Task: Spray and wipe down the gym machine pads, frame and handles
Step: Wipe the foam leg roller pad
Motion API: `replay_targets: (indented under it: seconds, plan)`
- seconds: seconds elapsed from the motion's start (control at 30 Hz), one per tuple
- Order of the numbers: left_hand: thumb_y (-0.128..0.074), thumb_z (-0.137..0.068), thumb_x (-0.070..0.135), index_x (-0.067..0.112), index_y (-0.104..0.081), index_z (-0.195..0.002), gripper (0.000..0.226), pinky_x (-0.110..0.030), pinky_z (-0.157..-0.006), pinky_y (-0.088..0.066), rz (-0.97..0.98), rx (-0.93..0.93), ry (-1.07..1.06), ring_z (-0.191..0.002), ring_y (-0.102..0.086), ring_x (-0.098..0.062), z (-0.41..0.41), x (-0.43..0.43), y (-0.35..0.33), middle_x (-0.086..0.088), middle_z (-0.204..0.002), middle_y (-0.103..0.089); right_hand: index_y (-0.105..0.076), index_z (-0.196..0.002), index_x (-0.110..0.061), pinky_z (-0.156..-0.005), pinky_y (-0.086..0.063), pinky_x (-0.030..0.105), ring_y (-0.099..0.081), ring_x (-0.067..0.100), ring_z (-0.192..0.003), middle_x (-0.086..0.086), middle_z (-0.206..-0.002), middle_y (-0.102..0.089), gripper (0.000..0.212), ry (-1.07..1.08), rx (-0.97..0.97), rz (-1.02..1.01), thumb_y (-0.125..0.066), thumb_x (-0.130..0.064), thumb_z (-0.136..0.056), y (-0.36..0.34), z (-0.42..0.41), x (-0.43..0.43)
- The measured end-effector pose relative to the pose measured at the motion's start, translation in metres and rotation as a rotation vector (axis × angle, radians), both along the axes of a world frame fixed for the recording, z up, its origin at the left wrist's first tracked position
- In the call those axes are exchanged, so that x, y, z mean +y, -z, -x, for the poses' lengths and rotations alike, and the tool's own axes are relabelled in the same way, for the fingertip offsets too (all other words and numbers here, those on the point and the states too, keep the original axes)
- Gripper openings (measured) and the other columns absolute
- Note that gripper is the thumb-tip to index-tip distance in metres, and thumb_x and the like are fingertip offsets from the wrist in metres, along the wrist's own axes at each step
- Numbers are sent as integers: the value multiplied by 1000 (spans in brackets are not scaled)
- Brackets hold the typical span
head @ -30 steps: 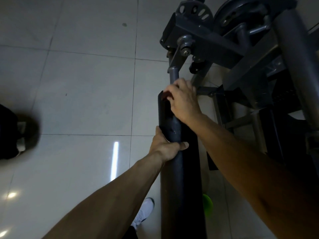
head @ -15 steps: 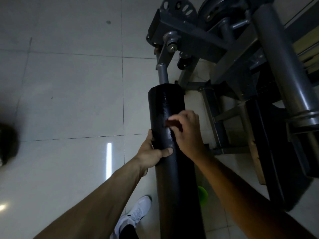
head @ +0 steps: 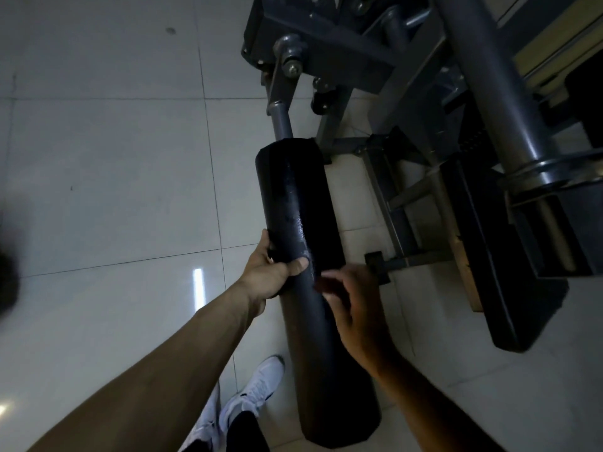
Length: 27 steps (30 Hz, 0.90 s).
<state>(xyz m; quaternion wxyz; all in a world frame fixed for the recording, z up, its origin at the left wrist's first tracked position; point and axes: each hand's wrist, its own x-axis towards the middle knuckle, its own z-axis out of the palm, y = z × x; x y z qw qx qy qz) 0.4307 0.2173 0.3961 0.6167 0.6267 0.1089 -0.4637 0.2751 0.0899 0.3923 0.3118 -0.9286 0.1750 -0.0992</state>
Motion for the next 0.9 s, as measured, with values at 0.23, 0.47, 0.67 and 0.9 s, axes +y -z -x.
replay_targets:
  seconds: [0.23,0.47,0.67,0.9]
  plan:
    - [-79,-89,10,42,-47,-126,59,-31,-89,-57,-3,-21,3,-109,-65,-10,3,1,2,15,-122,-64,-65,-123,-20,-93,-53,36,-52,20,-112,0,-122,-47,26,125,-50,-35,-59,-26,-99,7,-47,-2]
    - [-79,-79,61,23,-31,-157,99,-50,-101,-51,-131,149,61,-126,-57,-23,26,13,9,4,-145,-55,-63,-129,-24,-97,-49,29,-49,16,-118,-4,-128,-45,29,178,-22,-28,-62,-22,-100,6,-47,0]
    - [-78,-78,61,31,-45,-137,73,-45,-91,-52,-93,143,97,-111,-58,-15,56,11,10,6,-131,-60,-60,-124,-25,-91,-52,34,-48,6,-121,-4,-128,-51,24,105,25,34,-59,-37,-103,-1,123,56]
    - [-85,-78,46,29,-41,-144,81,-32,-74,-52,-75,66,60,-102,-61,-7,73,12,14,7,-128,-62,-60,-121,-24,-86,-50,45,-52,20,-110,4,-120,-53,22,259,1,16,-56,-30,-101,13,92,53]
